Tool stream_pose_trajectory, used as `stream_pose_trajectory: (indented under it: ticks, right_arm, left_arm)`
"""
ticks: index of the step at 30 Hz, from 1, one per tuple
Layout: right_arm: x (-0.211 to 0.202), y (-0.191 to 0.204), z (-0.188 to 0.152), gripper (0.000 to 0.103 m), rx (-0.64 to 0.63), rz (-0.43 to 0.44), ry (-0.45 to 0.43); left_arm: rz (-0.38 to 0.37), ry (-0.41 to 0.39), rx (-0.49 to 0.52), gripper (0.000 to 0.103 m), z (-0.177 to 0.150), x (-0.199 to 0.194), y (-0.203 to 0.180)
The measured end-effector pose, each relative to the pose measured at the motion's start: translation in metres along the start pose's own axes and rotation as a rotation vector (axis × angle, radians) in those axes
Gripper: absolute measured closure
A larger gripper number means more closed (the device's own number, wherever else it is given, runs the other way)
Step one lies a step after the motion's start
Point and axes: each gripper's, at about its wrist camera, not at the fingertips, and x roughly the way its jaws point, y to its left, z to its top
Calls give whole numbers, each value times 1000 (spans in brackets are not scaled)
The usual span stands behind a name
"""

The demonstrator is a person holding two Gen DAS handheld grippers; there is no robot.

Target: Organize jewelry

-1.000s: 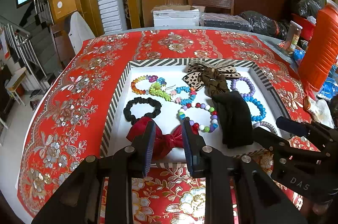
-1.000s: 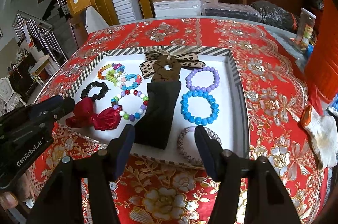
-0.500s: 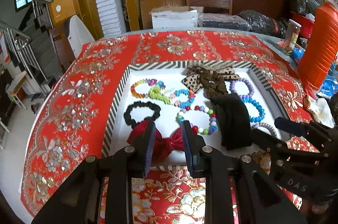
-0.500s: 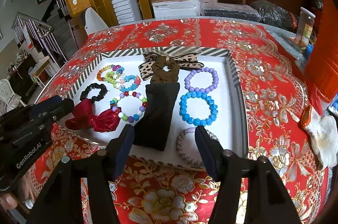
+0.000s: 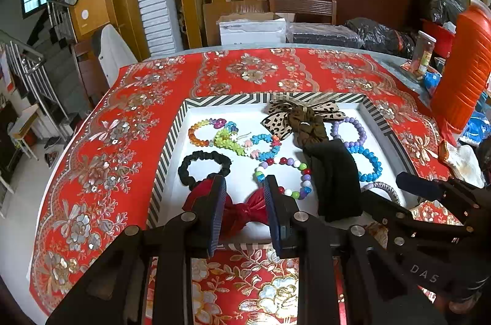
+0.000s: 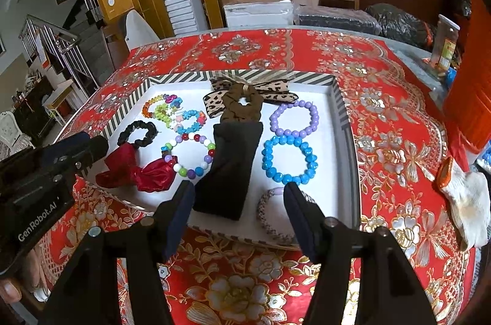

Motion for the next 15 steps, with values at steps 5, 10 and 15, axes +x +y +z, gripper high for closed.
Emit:
stream_pose_trajectory:
  ticks: [5, 10, 15]
  right_arm:
    - [2, 1, 3, 39, -8, -2, 7]
    - [2, 1, 3, 39, -9, -6, 6]
    - [2, 0, 2, 39, -8, 5, 6]
  left_arm:
    - [-11, -7, -9, 88, 2, 1, 2]
    - [-21, -2, -7, 88, 1, 5, 2]
    - [-31, -9, -6, 88, 2, 7, 4]
